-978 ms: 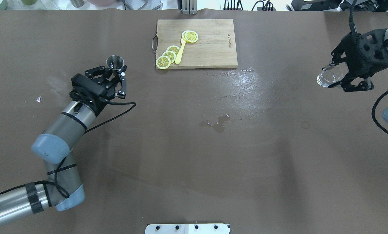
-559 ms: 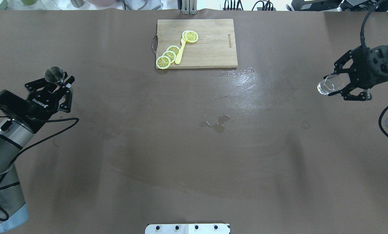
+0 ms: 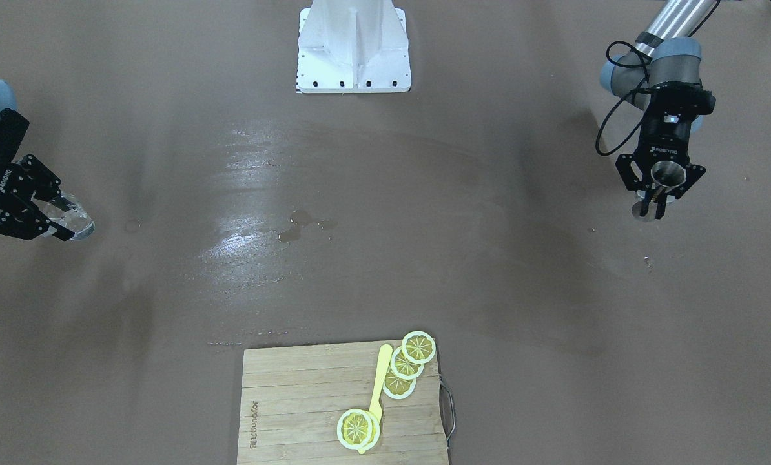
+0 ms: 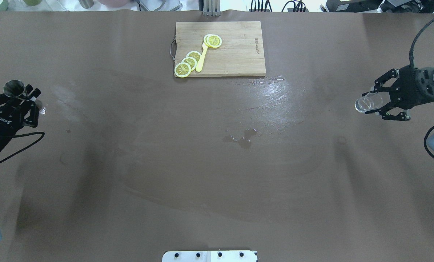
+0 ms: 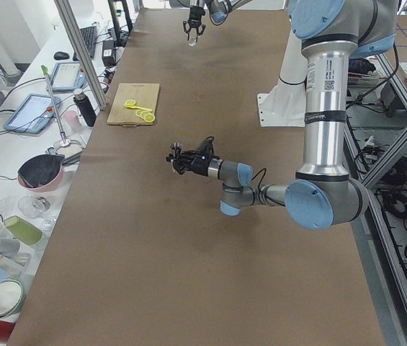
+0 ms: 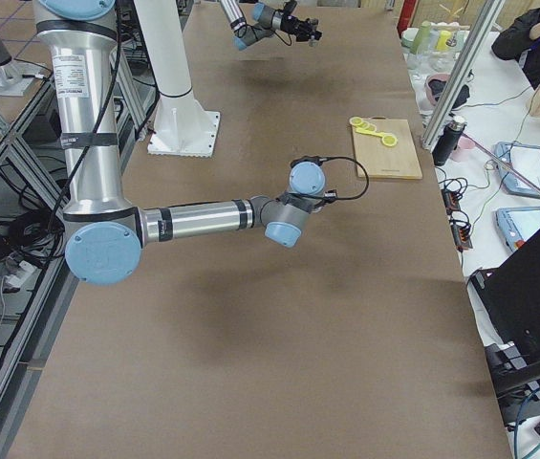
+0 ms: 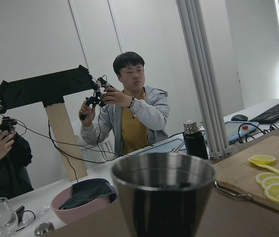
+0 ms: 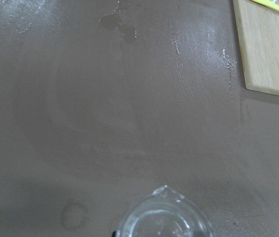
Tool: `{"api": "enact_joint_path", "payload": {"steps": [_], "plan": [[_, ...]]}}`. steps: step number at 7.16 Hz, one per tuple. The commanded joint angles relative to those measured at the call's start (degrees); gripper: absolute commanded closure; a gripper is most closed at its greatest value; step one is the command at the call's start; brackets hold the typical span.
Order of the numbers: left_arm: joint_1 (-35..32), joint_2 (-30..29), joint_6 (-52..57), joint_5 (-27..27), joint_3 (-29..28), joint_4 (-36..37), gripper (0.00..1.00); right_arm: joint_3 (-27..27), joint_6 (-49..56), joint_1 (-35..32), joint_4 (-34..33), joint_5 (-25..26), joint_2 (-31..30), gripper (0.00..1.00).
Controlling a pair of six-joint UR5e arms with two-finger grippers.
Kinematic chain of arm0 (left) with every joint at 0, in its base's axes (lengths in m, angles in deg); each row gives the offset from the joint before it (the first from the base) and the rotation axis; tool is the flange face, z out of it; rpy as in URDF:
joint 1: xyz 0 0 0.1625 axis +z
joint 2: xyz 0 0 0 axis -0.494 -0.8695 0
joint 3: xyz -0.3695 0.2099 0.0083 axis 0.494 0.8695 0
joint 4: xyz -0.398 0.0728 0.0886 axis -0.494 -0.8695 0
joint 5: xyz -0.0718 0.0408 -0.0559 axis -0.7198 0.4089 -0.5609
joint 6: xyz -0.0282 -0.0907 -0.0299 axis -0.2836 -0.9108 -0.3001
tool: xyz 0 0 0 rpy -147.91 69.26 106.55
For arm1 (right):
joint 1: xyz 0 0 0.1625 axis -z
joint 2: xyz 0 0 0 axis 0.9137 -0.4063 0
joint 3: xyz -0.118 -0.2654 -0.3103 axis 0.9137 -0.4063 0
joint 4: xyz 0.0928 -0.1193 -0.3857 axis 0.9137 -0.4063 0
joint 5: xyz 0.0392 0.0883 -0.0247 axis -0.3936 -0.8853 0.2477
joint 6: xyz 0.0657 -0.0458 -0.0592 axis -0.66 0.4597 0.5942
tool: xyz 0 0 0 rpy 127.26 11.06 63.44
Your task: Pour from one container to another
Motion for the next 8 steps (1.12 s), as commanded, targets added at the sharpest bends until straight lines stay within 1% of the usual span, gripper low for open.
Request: {"api": "enact_joint_path", "payload": {"steps": [1, 2, 3, 4, 5, 6, 7, 8], "plan": [[-2.6, 1.6, -7.4, -2.4, -7.4, -4.3, 1.00, -6.8, -7.4, 2.7, 10.5, 0.0, 0.9, 1.00], [-2.8, 3.4, -14.6, -2.2, -8.2, -2.8, 1.00, -7.8, -8.5, 4.3, 10.8, 0.5, 1.2, 1.00], [-2.7, 3.7, -19.6, -0.7, -7.7, 0.3, 1.00, -9.5, -9.0, 6.5, 10.8, 0.4, 3.1, 1.00], [-1.4, 5.3, -20.4, 3.8, -7.7, 1.9, 1.00, -9.6, -10.9, 9.2, 10.8, 0.5, 3.5, 1.00], [-0.1, 6.6, -25.8, 6.5, -7.6, 3.1, 1.00, -9.6, -12.1, 10.1, 11.2, 0.5, 3.4, 1.00], [0.7, 7.6, -32.2, 10.1, -7.4, 7.2, 1.00, -9.6, -13.5, 11.0, 11.2, 0.3, 3.4, 1.00], [1.0, 7.6, -35.5, 13.6, -5.5, 13.6, 1.00, -9.6, -14.8, 12.0, 11.2, 0.2, 3.3, 1.00], [1.9, 7.9, -42.0, 15.9, -3.3, 20.9, 1.00, -9.3, -15.1, 12.2, 11.1, 0.0, 2.8, 1.00]]}}
